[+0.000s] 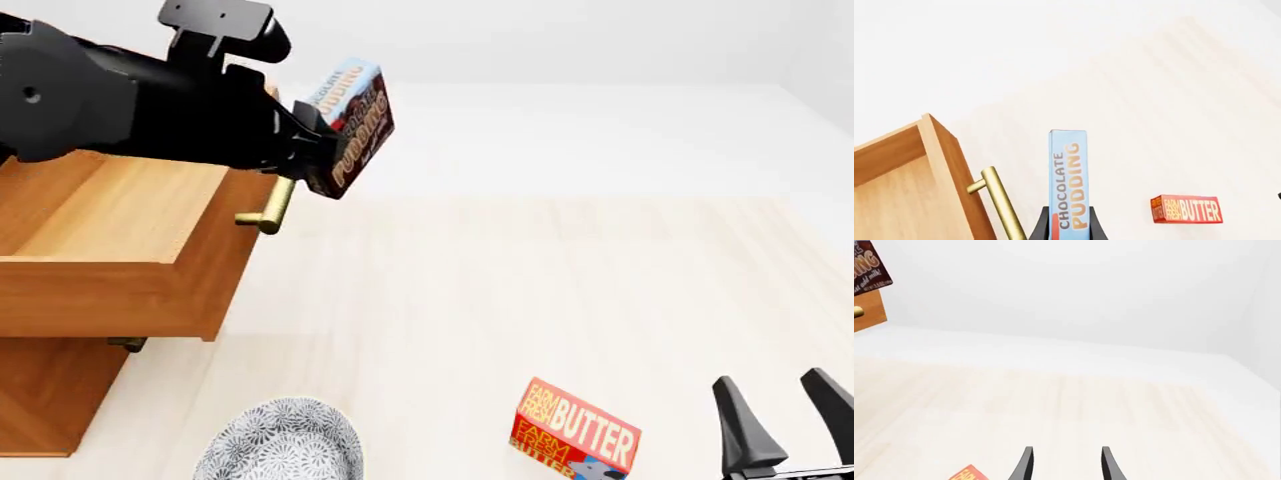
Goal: Put the chocolate pudding in the top drawer of the cabinet and close it.
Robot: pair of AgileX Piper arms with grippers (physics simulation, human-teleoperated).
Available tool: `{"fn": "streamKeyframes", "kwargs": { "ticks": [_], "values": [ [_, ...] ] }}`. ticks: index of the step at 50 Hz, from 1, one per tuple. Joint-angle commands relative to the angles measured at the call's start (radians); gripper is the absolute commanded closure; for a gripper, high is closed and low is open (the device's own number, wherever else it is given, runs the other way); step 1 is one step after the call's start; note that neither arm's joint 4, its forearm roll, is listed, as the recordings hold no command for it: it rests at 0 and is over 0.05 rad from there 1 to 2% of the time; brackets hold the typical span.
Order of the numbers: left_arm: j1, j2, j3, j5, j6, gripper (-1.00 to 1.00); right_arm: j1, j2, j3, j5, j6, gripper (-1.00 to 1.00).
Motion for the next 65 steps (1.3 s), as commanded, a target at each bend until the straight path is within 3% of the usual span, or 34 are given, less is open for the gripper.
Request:
{"fn": "streamKeyframes", "kwargs": {
  "ticks": [1,24,65],
  "values": [
    [0.023,-0.029,-0.036,0.038,0.026,1.0,0.002,0.0,0.0,0.0,-0.003,-1.0],
    [0.09,-0.078,-0.105,0.121,0.055,1.0,0.003,0.0,0.0,-0.002,-0.006,-1.0],
    [0.27,-0.134,-0.077,0.169,0.128,1.0,0.009,0.0,0.0,-0.004,-0.008,-1.0]
  ]
}}
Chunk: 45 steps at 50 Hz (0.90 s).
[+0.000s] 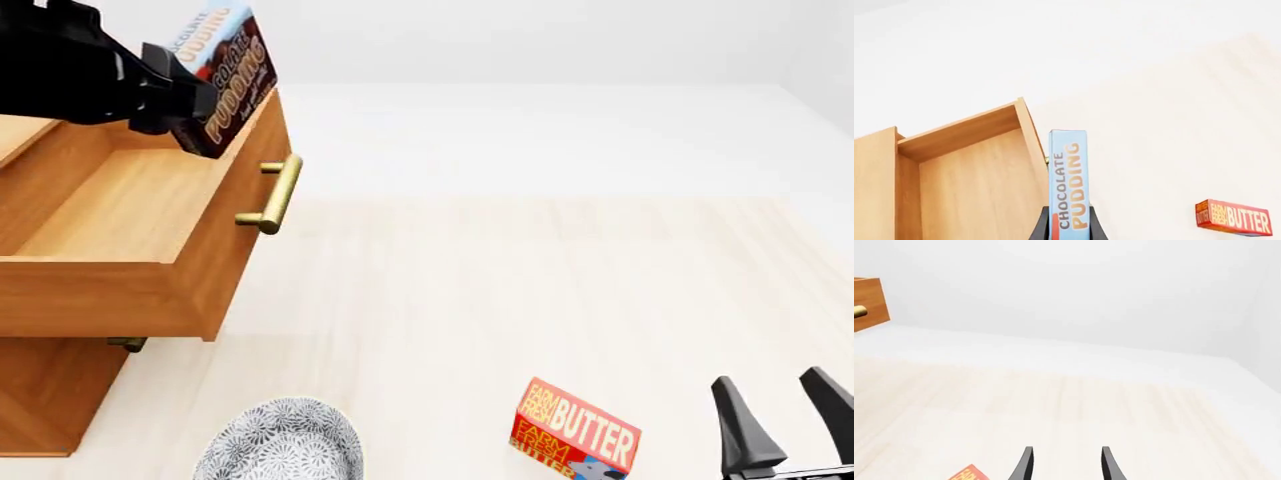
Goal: Put the chocolate pudding in the top drawer of the cabinet and close it.
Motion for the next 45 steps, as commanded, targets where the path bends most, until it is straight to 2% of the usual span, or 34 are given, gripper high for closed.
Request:
{"fn": "streamKeyframes", "kwargs": {
  "ticks": [1,19,21,27,45],
  "values": [
    [0.054,-0.013,0.007,0.007,0.024,1.0,0.001,0.0,0.0,0.0,-0.001,-1.0],
    [0.15,-0.053,0.104,-0.036,0.06,1.0,0.0,0.0,0.0,0.003,0.0,-1.0],
    [0.158,-0.033,0.075,-0.026,0.054,1.0,0.0,0.0,0.0,0.002,0.0,-1.0],
    [0.176,-0.032,0.062,-0.011,0.052,1.0,0.001,0.0,0.0,0.002,-0.001,-1.0],
    [0.213,-0.016,0.113,-0.049,0.046,1.0,0.001,0.0,0.0,0.003,-0.001,-1.0]
  ]
}}
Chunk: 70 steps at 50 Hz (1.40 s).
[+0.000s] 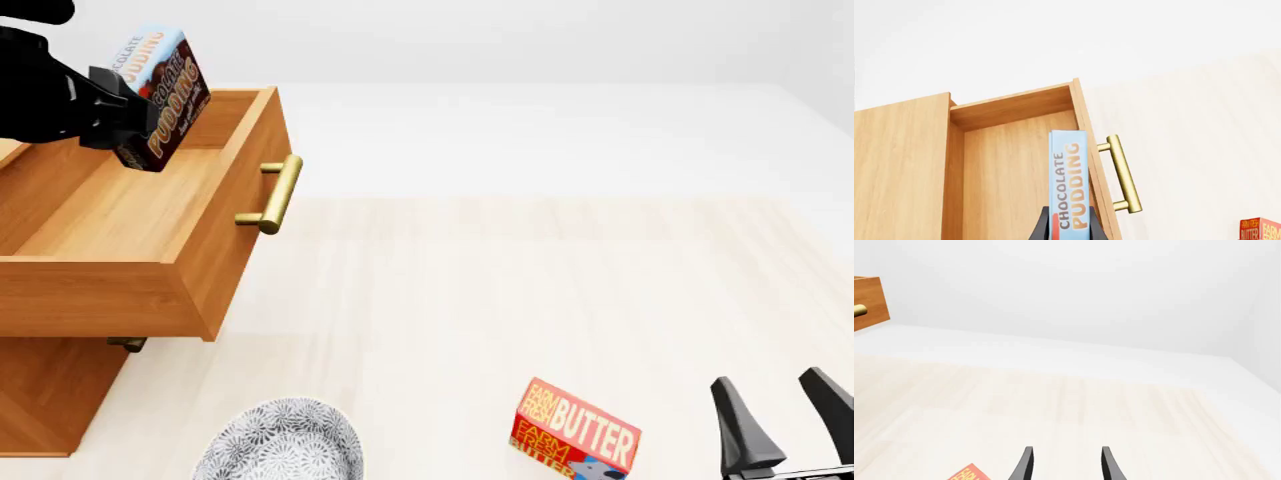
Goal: Put the chocolate pudding in the top drawer of the cabinet and close it.
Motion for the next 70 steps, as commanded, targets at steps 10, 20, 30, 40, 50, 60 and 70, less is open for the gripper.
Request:
{"fn": "streamKeyframes", "kwargs": {
  "ticks": [10,20,30,40,50,60,70],
  "values": [
    [0.043,0.002,0.036,-0.009,0.017,1.0,0.001,0.0,0.0,0.001,-0.001,-1.0],
    [0.078,0.004,0.031,-0.005,0.001,1.0,0.002,0.0,0.0,0.002,-0.003,-1.0],
    [0.07,-0.006,0.043,-0.009,-0.033,1.0,0.002,0.0,0.0,0.002,-0.005,-1.0],
    [0.08,0.001,0.093,-0.043,-0.024,1.0,0.001,0.0,0.0,0.004,-0.008,-1.0],
    [0.093,0.012,0.129,-0.061,-0.016,1.0,0.001,0.0,0.0,0.005,-0.01,-1.0],
    [0.089,0.022,0.152,-0.084,-0.026,1.0,0.0,0.0,0.0,0.007,-0.013,-1.0],
    [0.102,0.023,0.165,-0.091,-0.022,1.0,0.0,0.0,0.0,0.007,-0.014,-1.0]
  ]
}}
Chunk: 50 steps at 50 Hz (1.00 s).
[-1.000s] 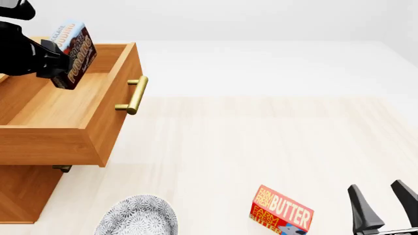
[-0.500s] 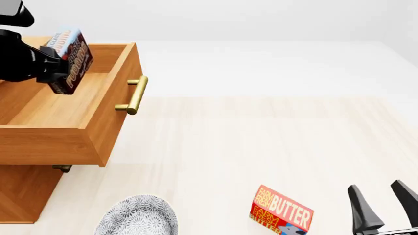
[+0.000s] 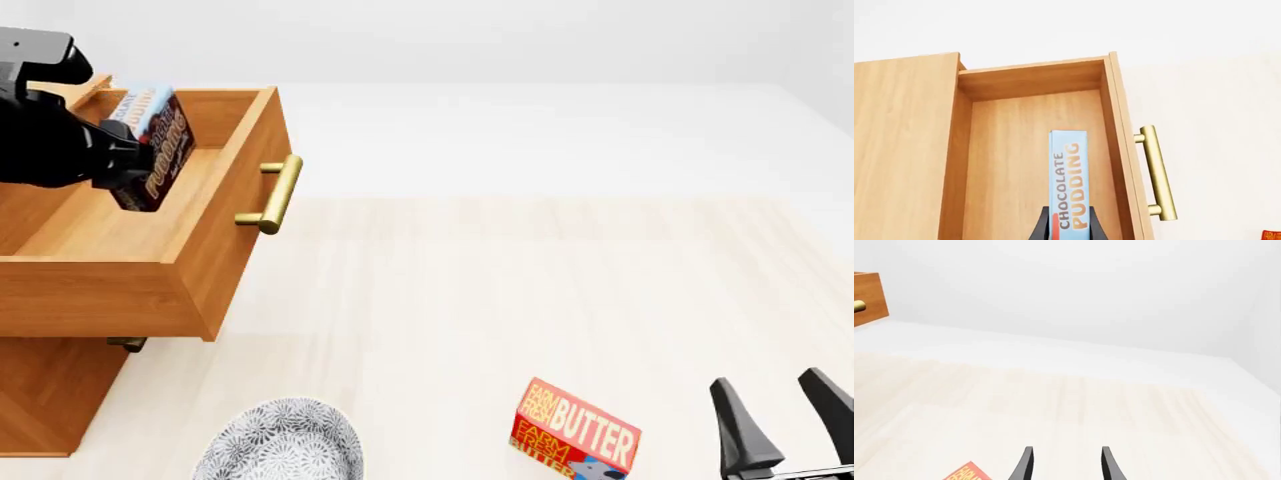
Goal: Put the chocolate pudding in the top drawer of the cabinet and close it.
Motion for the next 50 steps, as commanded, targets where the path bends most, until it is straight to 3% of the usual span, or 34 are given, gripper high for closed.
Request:
{"fn": "streamKeyframes", "kwargs": {
  "ticks": [1,41,42,50],
  "values": [
    [0.013,0.004,0.018,-0.014,0.017,1.0,-0.001,0.0,0.0,0.001,-0.002,-1.0],
    [0.046,-0.002,0.077,-0.048,0.006,1.0,0.0,0.0,0.0,0.001,-0.006,-1.0],
    [0.054,-0.002,0.071,-0.045,0.006,-1.0,-0.001,0.0,0.0,0.001,-0.005,-1.0],
    [0.054,-0.001,0.05,-0.033,-0.007,-1.0,0.0,0.0,0.0,0.0,-0.006,-1.0]
  ]
}}
